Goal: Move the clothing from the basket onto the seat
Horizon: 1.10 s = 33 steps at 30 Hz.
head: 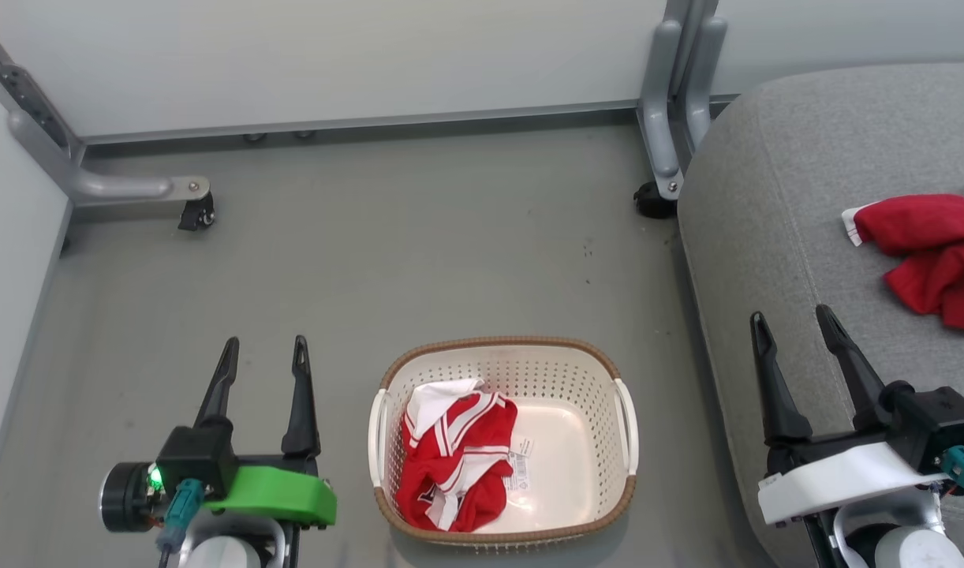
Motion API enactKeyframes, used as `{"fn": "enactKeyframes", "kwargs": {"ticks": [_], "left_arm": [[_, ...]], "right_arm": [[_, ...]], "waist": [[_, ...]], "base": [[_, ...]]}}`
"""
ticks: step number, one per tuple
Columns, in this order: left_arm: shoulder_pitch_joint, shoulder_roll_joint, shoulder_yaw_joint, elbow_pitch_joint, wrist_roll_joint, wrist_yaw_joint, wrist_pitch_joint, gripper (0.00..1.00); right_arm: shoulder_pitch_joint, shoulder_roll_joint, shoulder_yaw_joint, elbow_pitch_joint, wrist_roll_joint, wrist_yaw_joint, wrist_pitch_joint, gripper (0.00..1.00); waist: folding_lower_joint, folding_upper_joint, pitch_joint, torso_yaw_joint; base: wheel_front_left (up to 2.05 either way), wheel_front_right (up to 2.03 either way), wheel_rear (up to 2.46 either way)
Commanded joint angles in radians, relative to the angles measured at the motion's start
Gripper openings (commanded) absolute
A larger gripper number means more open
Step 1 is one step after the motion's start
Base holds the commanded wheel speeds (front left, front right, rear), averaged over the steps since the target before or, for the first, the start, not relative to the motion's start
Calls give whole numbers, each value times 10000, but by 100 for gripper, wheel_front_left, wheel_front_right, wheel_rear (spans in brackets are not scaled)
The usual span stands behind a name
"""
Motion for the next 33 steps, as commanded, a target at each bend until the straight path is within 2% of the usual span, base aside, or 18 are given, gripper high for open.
{"fn": "enactKeyframes", "kwargs": {"ticks": [1,10,16,17,22,24,33], "left_arm": [[-308,-54,-70,74,60,-66,-7,100],[-2139,-138,-901,904,172,-139,-5,100],[-3667,-139,-1952,2009,258,-234,-7,100],[-4211,-134,-2326,2487,474,-222,-5,100],[-5451,-128,-3121,3760,982,-264,-7,100],[-6189,-121,-3537,4787,1280,-294,0,100],[-8136,78,-4208,7560,2031,-370,280,100]], "right_arm": [[-208,-17,9,-111,-79,-10,40,100],[-1327,-245,161,-775,-112,-10,-9,100],[-2287,-409,322,-1001,-32,-10,-247,100],[-2610,-414,344,-1047,0,-8,-386,100],[-3293,-374,498,-952,24,-10,-755,100],[-3667,-317,680,-839,122,-10,-1023,100],[-4564,-155,1278,-376,337,-9,-1676,100]], "waist": [[1,0,431,104],[1,0,2542,-58],[1,0,4178,-455],[1,0,4713,-630],[1,0,5838,-1110],[1,0,6429,-1456],[1,0,7900,-2483]], "base": [[0,0,0],[0,0,0],[0,0,0],[0,0,0],[0,0,0],[0,0,0],[0,0,0]]}}
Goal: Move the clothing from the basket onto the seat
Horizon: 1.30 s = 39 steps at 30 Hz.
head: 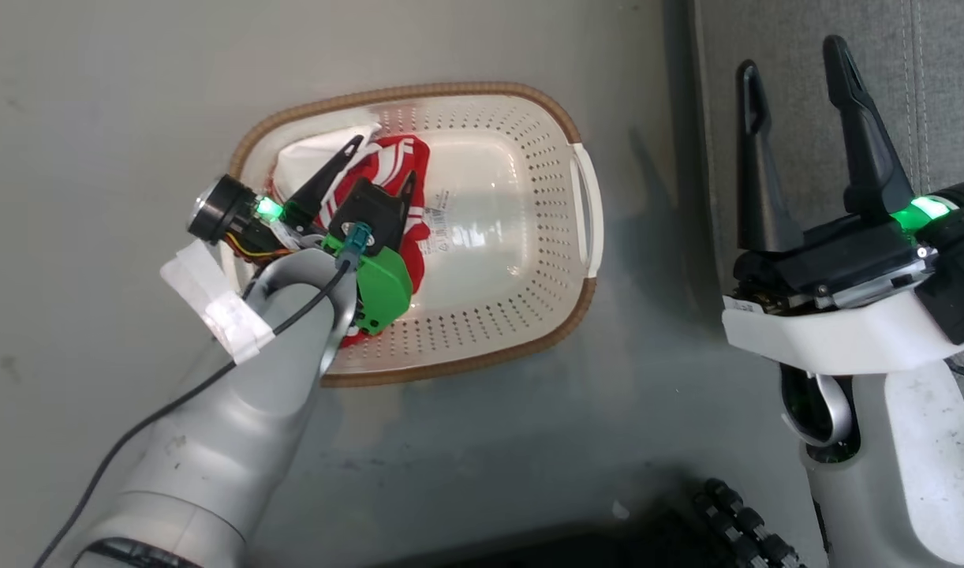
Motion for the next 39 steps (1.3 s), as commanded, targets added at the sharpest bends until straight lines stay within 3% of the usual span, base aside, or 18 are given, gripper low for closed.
{"fn": "enactKeyframes", "kwargs": {"ticks": [1,12,24,25,26,27,35,39], "left_arm": [[-401,251,-69,304,182,-17,64,100],[-1724,1051,-368,2324,534,228,688,100],[-2451,1544,-658,3223,720,576,1747,100],[-2451,1563,-685,3254,726,548,1841,84],[-2460,1584,-721,3285,733,509,1938,23],[-2473,1601,-748,3303,741,499,2008,0],[-2432,1334,-1034,3417,755,622,2325,0],[-2160,1141,-909,3401,466,702,1935,0]], "right_arm": [[-231,86,119,83,78,-8,-133,100],[-817,199,724,781,611,-7,-518,100],[-1073,208,974,777,1182,-8,-539,100],[-1093,207,993,781,1211,-8,-539,100],[-1119,206,1015,790,1230,-8,-539,100],[-1127,206,1029,796,1252,-8,-540,100],[-1086,204,952,866,1183,-7,-541,100],[-977,205,917,934,1041,-8,-540,100]], "waist": [[-3,0,1352,-1235],[-3,0,2278,-2140],[-3,0,2670,-2488],[-3,0,2677,-2506],[-3,0,2683,-2529],[-3,0,2686,-2548],[-3,0,2484,-2495],[-3,0,2134,-2293]], "base": [[0,0,0],[0,0,0],[0,0,0],[0,0,0],[0,0,0],[0,0,0],[0,0,0],[0,0,0]]}}
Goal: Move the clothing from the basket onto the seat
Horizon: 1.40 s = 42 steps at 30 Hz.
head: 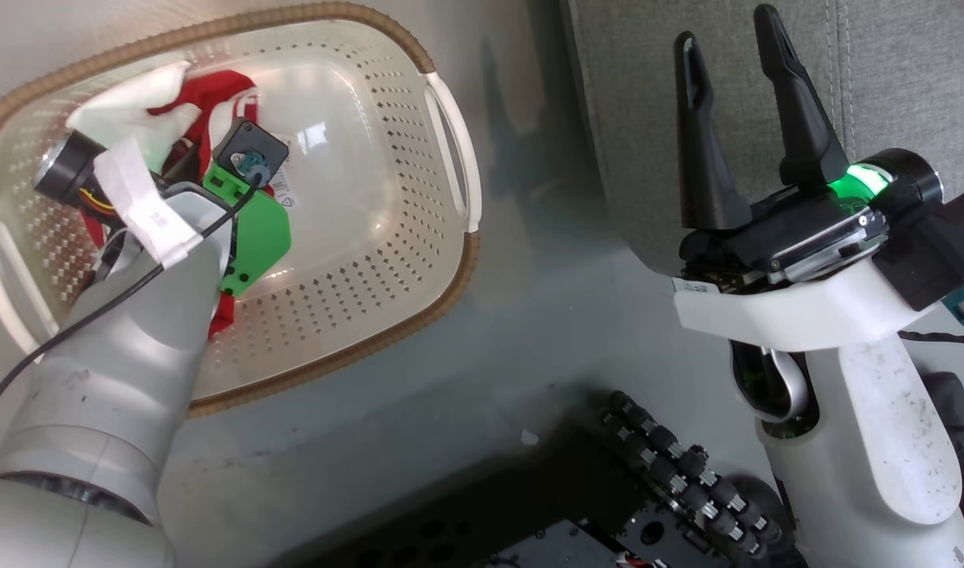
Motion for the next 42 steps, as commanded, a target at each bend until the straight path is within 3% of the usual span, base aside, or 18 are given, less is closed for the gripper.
{"fn": "enactKeyframes", "kwargs": {"ticks": [1,10,18,29,42], "left_arm": [[232,-77,100,8,-185,75,-197,0],[1063,-727,848,-271,-1413,-259,-1746,0],[1943,-934,1379,-1364,-2351,-556,-2302,0],[3986,-813,2194,-5420,-2969,-675,-2304,0],[5597,-794,3181,-8892,-3421,-728,-2308,0]], "right_arm": [[35,-1,-5,41,-121,-10,-45,100],[570,-9,-72,356,-669,-10,-39,100],[1165,-181,-259,597,-944,-10,143,100],[2047,-235,-684,249,-1104,-10,799,100],[2887,-266,-1150,-93,-1299,-10,1563,100]], "waist": [[-1,-1,-326,209],[-1,-1,-1779,1033],[-1,-1,-3036,1617],[-1,-1,-4693,2282],[-1,-1,-6346,2764]], "base": [[0,0,0],[0,0,0],[0,0,0],[0,0,0],[0,0,0]]}}
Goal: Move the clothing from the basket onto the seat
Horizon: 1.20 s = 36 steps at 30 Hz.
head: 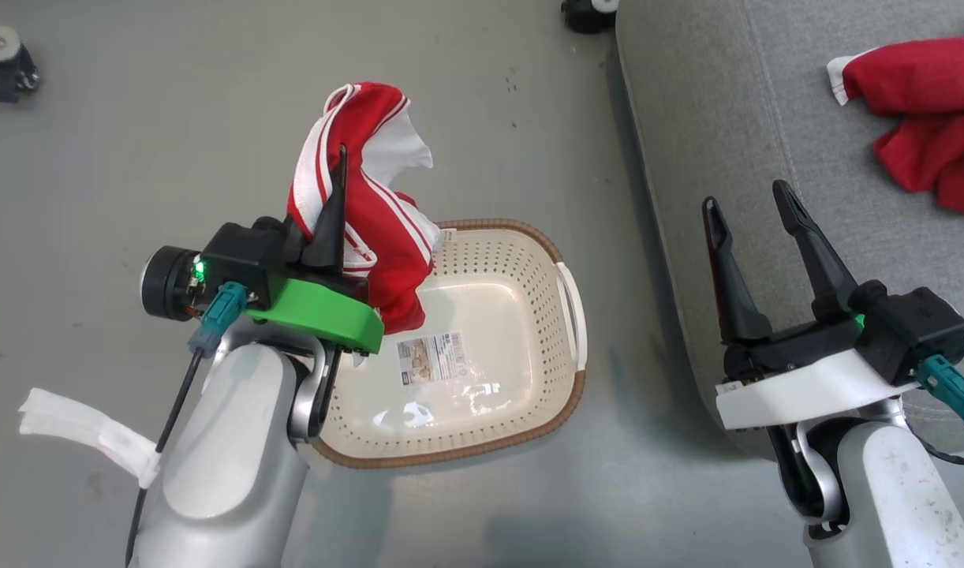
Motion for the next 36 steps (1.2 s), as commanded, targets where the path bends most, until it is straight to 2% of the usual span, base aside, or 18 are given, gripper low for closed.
{"fn": "enactKeyframes", "kwargs": {"ticks": [1,18,27,36], "left_arm": [[218,20,67,-298,-71,2,-34,0],[1800,-145,202,-3894,151,148,-21,0],[3033,-10,102,-4750,110,420,15,0],[3768,82,22,-5168,-108,576,229,0]], "right_arm": [[199,-9,-61,-22,-61,-10,59,100],[1467,69,3,84,22,-9,628,100],[1998,114,190,-6,12,-10,928,100],[2304,157,206,-127,62,-9,1040,100]], "waist": [[1,0,-715,357],[1,0,-2668,507],[1,0,-3443,419],[1,0,-3693,400]], "base": [[0,0,0],[0,0,0],[0,0,0],[0,0,0]]}}
